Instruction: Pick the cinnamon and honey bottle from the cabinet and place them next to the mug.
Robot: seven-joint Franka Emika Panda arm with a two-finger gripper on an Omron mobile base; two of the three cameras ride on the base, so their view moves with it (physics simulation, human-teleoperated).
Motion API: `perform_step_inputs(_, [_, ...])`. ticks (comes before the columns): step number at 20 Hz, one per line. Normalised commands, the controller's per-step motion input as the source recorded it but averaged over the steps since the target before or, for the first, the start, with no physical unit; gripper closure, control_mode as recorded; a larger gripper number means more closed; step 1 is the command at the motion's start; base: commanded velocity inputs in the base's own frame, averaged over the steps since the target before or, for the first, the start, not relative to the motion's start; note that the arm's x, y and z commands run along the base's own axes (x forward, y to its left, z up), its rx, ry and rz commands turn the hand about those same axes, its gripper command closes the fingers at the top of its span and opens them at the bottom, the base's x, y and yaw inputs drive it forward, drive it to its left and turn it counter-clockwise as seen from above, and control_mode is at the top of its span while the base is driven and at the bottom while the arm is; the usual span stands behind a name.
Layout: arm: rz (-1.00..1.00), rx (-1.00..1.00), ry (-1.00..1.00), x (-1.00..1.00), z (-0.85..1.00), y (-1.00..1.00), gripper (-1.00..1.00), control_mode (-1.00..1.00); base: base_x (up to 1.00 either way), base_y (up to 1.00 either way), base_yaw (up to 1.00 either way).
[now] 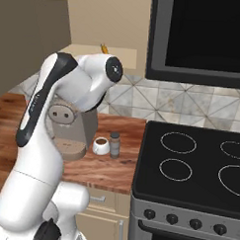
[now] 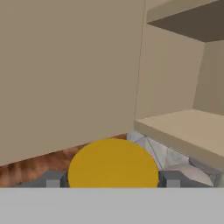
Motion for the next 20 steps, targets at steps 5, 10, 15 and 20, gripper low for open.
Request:
perform_step_inputs(5, [0.30,0.00,-0.01,-0.36,-0.18,-0.51,1.00,-1.00,0.00,0.00,0.00])
perform_step_inputs(10, [0.31,0.00,-0.06,-0.35,-0.23,-0.47,1.00,-1.00,0.00,0.00,0.00])
perform_step_inputs(15, [0.22,0.00,-0.07,-0.29,-0.40,-0.24,1.00,-1.00,0.00,0.00,0.00])
perform_step_inputs(20, [0.11,0.00,-0.08,-0.35,-0.43,-0.01,1.00,-1.00,0.00,0.00,0.00])
